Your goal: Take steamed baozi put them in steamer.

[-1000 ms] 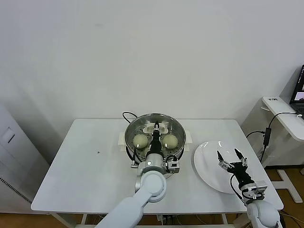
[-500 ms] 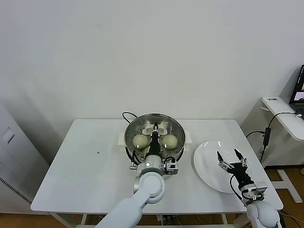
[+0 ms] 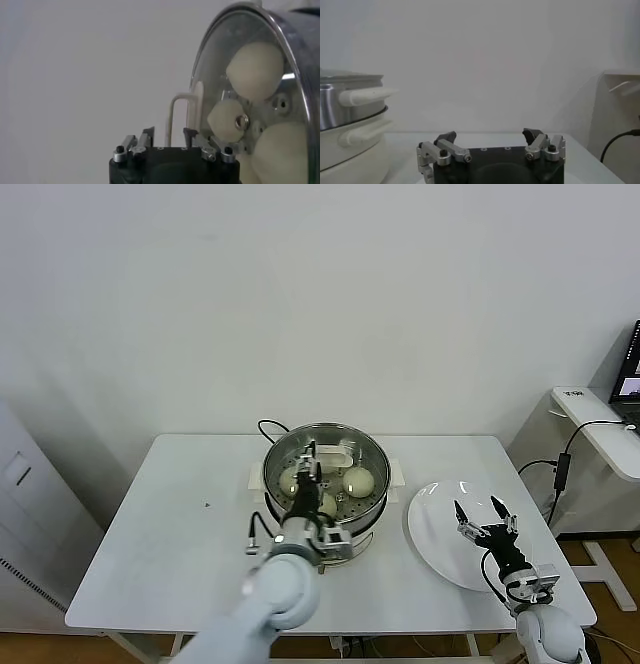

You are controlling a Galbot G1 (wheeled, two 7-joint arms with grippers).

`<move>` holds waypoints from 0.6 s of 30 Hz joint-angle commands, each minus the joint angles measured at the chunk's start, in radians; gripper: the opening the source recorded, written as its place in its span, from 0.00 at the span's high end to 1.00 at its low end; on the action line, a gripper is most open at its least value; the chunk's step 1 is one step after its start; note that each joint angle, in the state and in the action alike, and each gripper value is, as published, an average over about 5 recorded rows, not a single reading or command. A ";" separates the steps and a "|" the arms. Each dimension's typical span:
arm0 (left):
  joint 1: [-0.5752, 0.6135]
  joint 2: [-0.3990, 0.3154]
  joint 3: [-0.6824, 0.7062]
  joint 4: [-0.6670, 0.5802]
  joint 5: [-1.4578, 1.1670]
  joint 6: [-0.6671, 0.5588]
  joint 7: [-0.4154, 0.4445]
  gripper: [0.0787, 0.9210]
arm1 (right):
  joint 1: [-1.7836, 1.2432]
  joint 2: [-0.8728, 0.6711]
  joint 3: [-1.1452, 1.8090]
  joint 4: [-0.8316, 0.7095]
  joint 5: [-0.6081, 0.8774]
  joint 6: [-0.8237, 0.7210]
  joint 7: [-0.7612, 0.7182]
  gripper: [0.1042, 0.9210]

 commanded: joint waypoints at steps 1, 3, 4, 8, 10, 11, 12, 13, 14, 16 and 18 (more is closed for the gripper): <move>0.069 0.215 -0.324 -0.338 -1.215 -0.324 -0.013 0.34 | 0.003 0.004 -0.003 0.015 0.009 -0.038 0.003 0.12; 0.077 0.223 -0.404 -0.342 -1.427 -0.326 -0.091 0.28 | 0.002 0.007 -0.004 0.029 0.011 -0.058 0.025 0.12; 0.085 0.219 -0.456 -0.343 -1.537 -0.319 -0.137 0.24 | 0.000 0.008 -0.005 0.039 0.014 -0.065 0.040 0.12; 0.128 0.194 -0.676 -0.309 -1.822 -0.298 -0.262 0.14 | -0.010 0.000 -0.007 0.081 0.014 -0.090 0.083 0.12; 0.165 0.198 -0.767 -0.263 -1.865 -0.308 -0.276 0.12 | -0.011 -0.002 -0.007 0.093 0.001 -0.101 0.096 0.12; 0.186 0.203 -0.804 -0.241 -1.871 -0.316 -0.272 0.12 | -0.011 -0.002 -0.007 0.096 0.000 -0.103 0.100 0.12; 0.209 0.210 -0.831 -0.218 -1.870 -0.328 -0.264 0.12 | -0.010 -0.001 -0.006 0.098 0.004 -0.103 0.101 0.12; 0.235 0.219 -0.853 -0.192 -1.855 -0.353 -0.252 0.12 | -0.009 0.000 -0.004 0.100 0.006 -0.103 0.102 0.12; 0.256 0.226 -0.869 -0.166 -1.833 -0.379 -0.240 0.12 | -0.009 0.002 -0.003 0.102 0.009 -0.103 0.101 0.12; 0.294 0.233 -0.882 -0.101 -1.762 -0.449 -0.218 0.12 | -0.010 0.005 -0.001 0.108 0.010 -0.112 0.103 0.12; 0.322 0.231 -0.878 -0.035 -1.690 -0.512 -0.207 0.12 | -0.012 0.008 0.005 0.112 -0.009 -0.121 0.104 0.12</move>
